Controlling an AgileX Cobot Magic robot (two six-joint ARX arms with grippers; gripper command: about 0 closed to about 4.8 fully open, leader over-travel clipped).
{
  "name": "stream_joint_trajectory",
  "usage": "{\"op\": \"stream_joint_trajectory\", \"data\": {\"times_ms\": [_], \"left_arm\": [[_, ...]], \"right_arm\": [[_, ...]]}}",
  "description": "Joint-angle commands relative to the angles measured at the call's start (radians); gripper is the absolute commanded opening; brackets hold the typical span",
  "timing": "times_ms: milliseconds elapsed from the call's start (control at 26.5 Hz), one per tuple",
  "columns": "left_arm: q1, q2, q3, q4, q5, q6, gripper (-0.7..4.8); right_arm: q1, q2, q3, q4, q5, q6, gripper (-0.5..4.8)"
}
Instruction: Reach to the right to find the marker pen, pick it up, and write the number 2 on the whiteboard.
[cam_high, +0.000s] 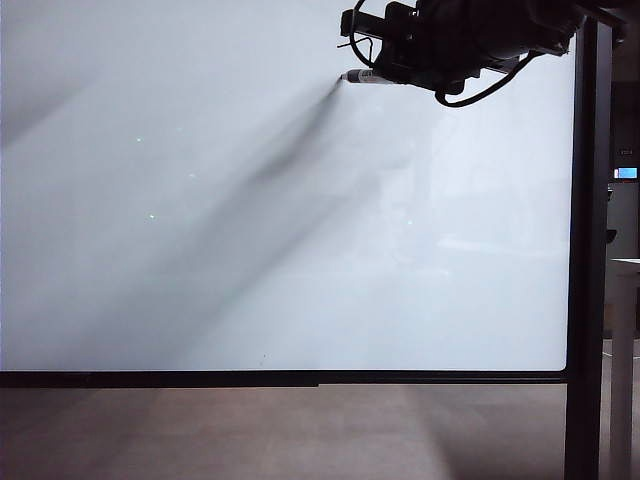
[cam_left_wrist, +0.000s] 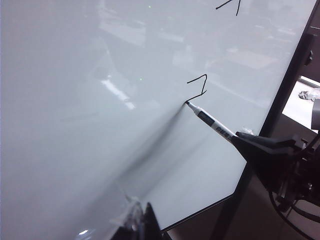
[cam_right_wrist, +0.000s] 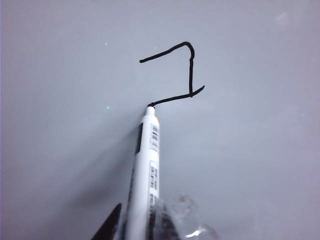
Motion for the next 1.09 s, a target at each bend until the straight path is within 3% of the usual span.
{"op": "stream_joint_trajectory", "data": {"times_ms": [38,1094], "left_arm": [[-0.001,-0.001,0.004,0.012,0.005,-0.002,-0.05],[-0.001,-0.001,0.004,0.012,0.005,-0.002,-0.05]], "right_arm": [[0.002,-0.005,0.005,0.016,0.019,-0.002,0.4],[0.002,-0.004,0.005,-0.088,0.019,-0.002,0.4]]}}
